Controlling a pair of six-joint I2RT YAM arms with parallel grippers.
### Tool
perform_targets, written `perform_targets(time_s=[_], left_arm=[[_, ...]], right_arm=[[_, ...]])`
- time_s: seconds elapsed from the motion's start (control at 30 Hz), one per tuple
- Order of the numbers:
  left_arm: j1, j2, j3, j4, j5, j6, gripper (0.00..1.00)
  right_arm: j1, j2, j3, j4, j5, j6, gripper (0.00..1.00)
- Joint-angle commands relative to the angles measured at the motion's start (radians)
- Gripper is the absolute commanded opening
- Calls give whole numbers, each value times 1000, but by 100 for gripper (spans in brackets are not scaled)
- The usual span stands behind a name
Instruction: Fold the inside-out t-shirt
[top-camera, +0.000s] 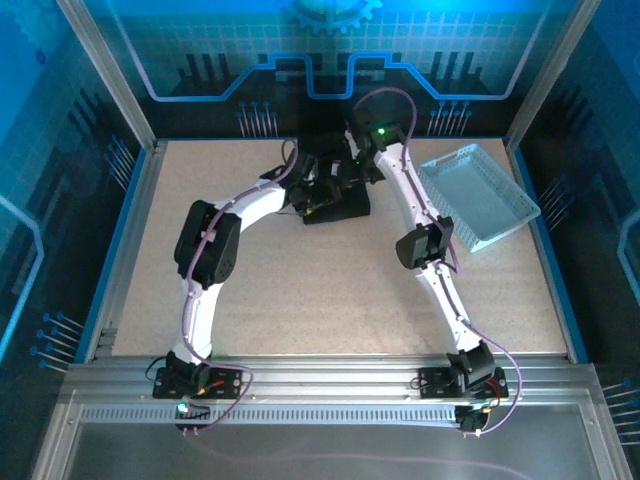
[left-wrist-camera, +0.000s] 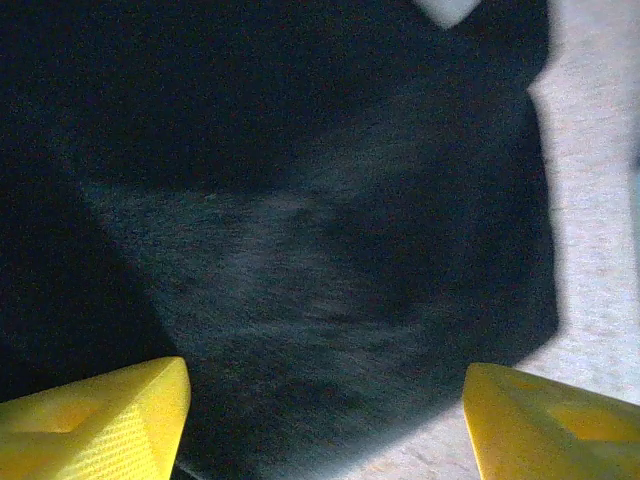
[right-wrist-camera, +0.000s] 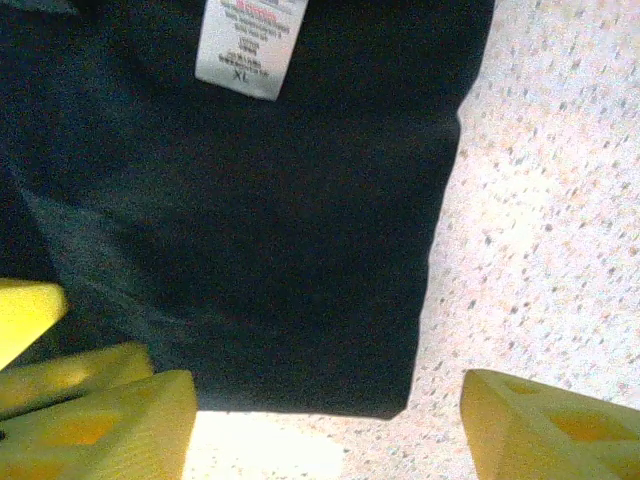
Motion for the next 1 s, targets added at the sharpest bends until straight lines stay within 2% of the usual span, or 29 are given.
perform_targets(time_s=[0.0, 0.13, 0.3, 0.5, 0.57, 0.63, 0.73, 0.8, 0.87, 0.9, 0.97], left_arm=[[-1, -3, -48, 14, 11, -31, 65], [9, -52, -173, 135, 18, -43, 63], [18, -54, -178, 102, -2, -30, 62], [18, -70, -209, 90, 0, -29, 61], [16, -82, -222, 84, -1, -21, 61], [14, -91, -227, 65, -2, -6, 61], [5, -105, -250, 54, -8, 10, 61], [-3, -116, -282, 59, -9, 6, 61], [-13, -134, -329, 86, -1, -8, 61], [-19, -146, -354, 100, 1, -14, 61], [-37, -171, -399, 120, 8, -21, 61]], right_arm=[[17, 70, 66, -82, -23, 31, 62], [15, 73, 66, -62, -44, 31, 59], [-7, 33, 66, -56, -141, 24, 60], [-13, -97, 64, -128, -77, 1, 62], [-21, -175, 12, -129, -69, 2, 65], [-21, -260, -102, -114, -89, -22, 67], [-6, -451, -440, 30, -89, -37, 69], [-15, -674, -906, 332, -194, -26, 72], [-56, -852, -1263, 639, -343, 34, 72], [-62, -907, -1389, 742, -333, 59, 72], [-59, -962, -1527, 866, -330, 66, 71]])
